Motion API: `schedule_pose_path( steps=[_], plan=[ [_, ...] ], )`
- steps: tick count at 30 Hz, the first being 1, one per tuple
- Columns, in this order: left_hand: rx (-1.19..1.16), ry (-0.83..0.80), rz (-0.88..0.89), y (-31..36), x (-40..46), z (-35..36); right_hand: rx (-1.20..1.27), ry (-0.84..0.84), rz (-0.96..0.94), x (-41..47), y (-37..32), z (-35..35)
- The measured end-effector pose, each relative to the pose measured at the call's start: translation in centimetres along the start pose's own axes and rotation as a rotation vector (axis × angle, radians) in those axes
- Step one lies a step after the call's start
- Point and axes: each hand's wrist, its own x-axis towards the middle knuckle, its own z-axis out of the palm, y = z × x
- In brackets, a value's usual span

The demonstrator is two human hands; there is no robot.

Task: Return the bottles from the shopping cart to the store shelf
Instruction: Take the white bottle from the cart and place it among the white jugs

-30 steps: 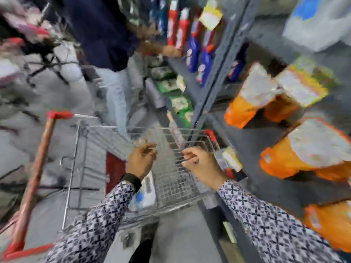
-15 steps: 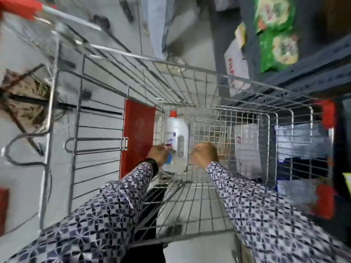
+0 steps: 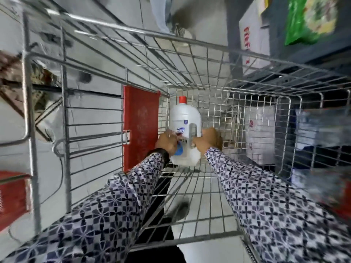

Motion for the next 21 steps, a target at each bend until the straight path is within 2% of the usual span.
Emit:
schedule_pose_path(
  steps=[3,6,10,13,16,21],
  plan=[
    [-0.195,-0.040,0.029,1.7,-3.7,0.0,0.066,-0.005,-0.022,-2.8,1.1,-3.2],
    [-0.312,-0.251,0.039,4.6,-8.6,0.5,0.128,-0.002,-0.104,-7.5,2.3,-7.6],
    [-0.198,-0.395,0.226,8.2,-16.6,1.5,0.382,0.107,-0.181,-15.6,6.2,-15.0],
    [-0.039,-0.509,0.429,10.7,-24.1,3.7,0.616,0.288,-0.302,-23.5,9.9,-20.1],
    [-0.026,-0.649,0.632,13.0,-32.7,7.6,0.830,0.483,-0.391,-32.2,13.5,-24.4],
    [0.062,-0.911,0.963,15.1,-48.9,15.0,1.115,0.981,-0.595,-47.8,21.4,-29.8]
  ],
)
